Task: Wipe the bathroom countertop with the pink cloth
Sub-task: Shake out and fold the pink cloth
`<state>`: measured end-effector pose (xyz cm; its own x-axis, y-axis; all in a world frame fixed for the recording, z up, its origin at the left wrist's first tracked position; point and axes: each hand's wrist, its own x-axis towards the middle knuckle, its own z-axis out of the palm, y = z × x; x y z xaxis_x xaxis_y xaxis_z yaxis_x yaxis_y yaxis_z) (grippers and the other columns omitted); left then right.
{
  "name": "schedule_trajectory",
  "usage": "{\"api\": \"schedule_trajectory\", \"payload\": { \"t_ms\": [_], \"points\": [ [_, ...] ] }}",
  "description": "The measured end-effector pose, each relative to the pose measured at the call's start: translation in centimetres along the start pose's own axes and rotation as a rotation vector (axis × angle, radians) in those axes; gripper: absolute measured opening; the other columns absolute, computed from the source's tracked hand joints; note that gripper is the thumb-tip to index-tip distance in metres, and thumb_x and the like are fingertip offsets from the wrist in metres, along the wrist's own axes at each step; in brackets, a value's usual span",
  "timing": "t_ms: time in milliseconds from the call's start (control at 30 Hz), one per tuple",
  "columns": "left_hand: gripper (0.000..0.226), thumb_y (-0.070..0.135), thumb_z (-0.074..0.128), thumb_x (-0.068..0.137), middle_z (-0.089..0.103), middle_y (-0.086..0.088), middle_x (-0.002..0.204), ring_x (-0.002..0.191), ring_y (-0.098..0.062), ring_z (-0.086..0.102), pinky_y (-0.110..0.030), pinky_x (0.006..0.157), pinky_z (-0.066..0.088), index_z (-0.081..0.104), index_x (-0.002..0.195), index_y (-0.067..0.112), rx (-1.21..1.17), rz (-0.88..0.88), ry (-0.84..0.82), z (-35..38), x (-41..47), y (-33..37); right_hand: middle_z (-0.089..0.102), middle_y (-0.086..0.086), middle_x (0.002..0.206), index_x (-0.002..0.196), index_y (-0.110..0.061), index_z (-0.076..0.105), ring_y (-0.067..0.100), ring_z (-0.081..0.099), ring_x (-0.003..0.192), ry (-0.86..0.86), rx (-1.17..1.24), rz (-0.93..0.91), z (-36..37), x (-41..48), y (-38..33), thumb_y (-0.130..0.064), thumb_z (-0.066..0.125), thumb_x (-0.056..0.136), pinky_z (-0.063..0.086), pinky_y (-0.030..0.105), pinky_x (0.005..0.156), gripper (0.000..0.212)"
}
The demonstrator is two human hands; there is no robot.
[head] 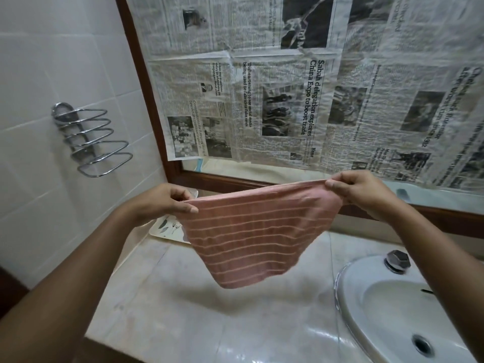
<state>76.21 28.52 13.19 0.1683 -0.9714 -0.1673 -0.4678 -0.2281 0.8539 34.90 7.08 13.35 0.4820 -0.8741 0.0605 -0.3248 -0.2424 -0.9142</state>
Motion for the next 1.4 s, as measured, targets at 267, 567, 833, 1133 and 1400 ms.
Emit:
{"api": "schedule_trajectory", "payload": {
  "t_ms": [267, 567, 833, 1133, 1400],
  "points": [
    [0.016, 0.013, 0.079, 0.077, 0.071, -0.009, 0.083, 0.065, -0.013, 0.07, -0.025, 0.061, 0.06, 0.068, 0.088, 0.009, -0.495, -0.126, 0.136, 4.0, 1.7, 1.8, 0.072, 0.005, 0.067, 0.091, 0.001, 0.072, 0.009, 0.065, 0.054, 0.082, 0.346, 0.246, 1.9, 0.3, 0.2, -0.006, 0.069, 0.096, 0.057, 0.018, 0.054, 0.009],
    [0.017, 0.005, 0.065, 0.099, 0.076, -0.019, 0.093, 0.082, -0.026, 0.076, -0.028, 0.071, 0.064, 0.072, 0.11, -0.005, -0.533, 0.004, 0.14, 13.6, 3.1, 7.2, 0.077, 0.013, 0.078, 0.094, -0.006, 0.078, 0.02, 0.073, 0.071, -0.133, 0.254, 0.02, 10.7, -1.6, -5.2, 0.0, 0.072, 0.092, 0.066, 0.034, 0.076, 0.009],
    [0.044, 0.022, 0.037, 0.105, 0.077, -0.014, 0.099, 0.095, -0.026, 0.074, -0.041, 0.094, 0.057, 0.07, 0.122, -0.002, -0.73, -0.062, 0.096, 13.7, 2.3, 7.6, 0.078, -0.016, 0.093, 0.115, -0.032, 0.078, -0.004, 0.07, 0.088, 0.011, -0.349, -0.226, 12.3, -3.0, -5.2, -0.033, 0.08, 0.083, 0.056, 0.024, 0.084, 0.032],
    [0.043, 0.02, 0.037, 0.099, 0.081, -0.009, 0.104, 0.094, -0.013, 0.07, -0.027, 0.069, 0.043, 0.078, 0.11, 0.011, -0.52, 0.005, 0.117, 12.2, 0.4, 8.0, 0.079, -0.012, 0.092, 0.108, -0.031, 0.081, 0.0, 0.07, 0.086, 0.08, -0.36, -0.334, 12.1, -3.2, -5.3, -0.023, 0.071, 0.091, 0.056, 0.025, 0.08, 0.021],
    [0.014, 0.028, 0.074, 0.089, 0.072, 0.015, 0.095, 0.093, -0.007, 0.067, -0.029, 0.08, 0.051, 0.07, 0.1, 0.034, 0.247, 0.156, 0.155, 12.8, 0.7, 4.3, 0.079, -0.005, 0.096, 0.111, -0.026, 0.074, 0.01, 0.075, 0.093, 0.006, -0.147, -0.266, 9.7, -2.6, -4.9, -0.005, 0.061, 0.094, 0.059, 0.045, 0.093, 0.03]
  ]
}}
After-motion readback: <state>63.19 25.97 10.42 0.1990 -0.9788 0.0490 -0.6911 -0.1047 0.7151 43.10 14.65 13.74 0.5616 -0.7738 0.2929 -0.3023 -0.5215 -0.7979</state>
